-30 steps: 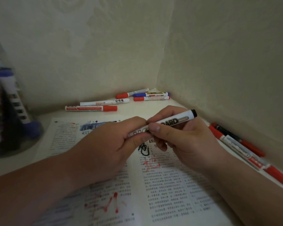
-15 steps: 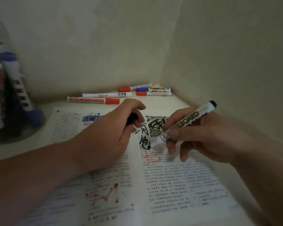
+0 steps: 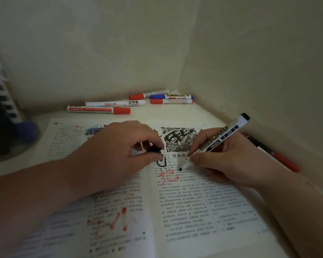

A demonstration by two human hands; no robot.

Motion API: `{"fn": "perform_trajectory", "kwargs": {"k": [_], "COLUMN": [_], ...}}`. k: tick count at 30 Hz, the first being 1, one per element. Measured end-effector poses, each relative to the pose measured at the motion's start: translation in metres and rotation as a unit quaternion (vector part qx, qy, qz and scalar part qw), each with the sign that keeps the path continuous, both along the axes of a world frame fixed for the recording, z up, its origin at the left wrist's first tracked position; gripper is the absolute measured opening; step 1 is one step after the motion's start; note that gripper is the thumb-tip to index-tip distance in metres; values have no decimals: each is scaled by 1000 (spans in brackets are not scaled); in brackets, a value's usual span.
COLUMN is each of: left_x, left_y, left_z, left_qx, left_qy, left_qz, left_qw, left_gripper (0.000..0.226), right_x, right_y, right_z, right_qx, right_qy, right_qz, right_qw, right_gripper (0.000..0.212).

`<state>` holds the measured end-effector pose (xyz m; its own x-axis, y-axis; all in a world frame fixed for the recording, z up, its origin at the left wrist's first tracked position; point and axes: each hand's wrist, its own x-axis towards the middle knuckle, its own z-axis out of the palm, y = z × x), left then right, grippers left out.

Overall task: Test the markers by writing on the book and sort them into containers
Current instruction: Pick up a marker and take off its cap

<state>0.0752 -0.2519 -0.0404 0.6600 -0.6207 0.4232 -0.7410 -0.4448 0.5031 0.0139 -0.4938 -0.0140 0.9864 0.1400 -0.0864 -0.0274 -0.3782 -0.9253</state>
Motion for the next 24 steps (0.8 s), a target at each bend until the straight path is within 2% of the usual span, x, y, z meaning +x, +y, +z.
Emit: {"fn": "perform_trajectory", "kwargs": {"k": [6, 11, 14, 17, 20, 24], "left_x": [2, 0, -1, -2, -1, 0], "left_y": [0, 0, 0, 0, 0, 0], "left_z": [-2, -1, -1, -1, -1, -3], "left_qx": [0, 1, 0, 1, 5, 7], "left_qy": [1, 5, 6, 10, 11, 10], "left_qz": [-7, -1, 3, 4, 5, 9], "left_qw": [1000, 1000, 1000, 1000, 1000, 1000], "left_gripper": [18, 16, 21, 23, 25, 27], "right_x": [2, 2, 1, 1, -1, 1], "right_y": [0, -2, -1, -3, -3, -5], "right_z": [2, -2, 0, 0, 2, 1], "right_qx": [-80, -13, -52, -43, -43, -72], "right_qy": [-23, -22, -35, -24, 2, -30], "right_qz": [-19, -46, -27, 5, 60, 26], "right_qw": [996, 999, 998, 999, 997, 997], "right_gripper": [18, 17, 14, 19, 9, 16]}}
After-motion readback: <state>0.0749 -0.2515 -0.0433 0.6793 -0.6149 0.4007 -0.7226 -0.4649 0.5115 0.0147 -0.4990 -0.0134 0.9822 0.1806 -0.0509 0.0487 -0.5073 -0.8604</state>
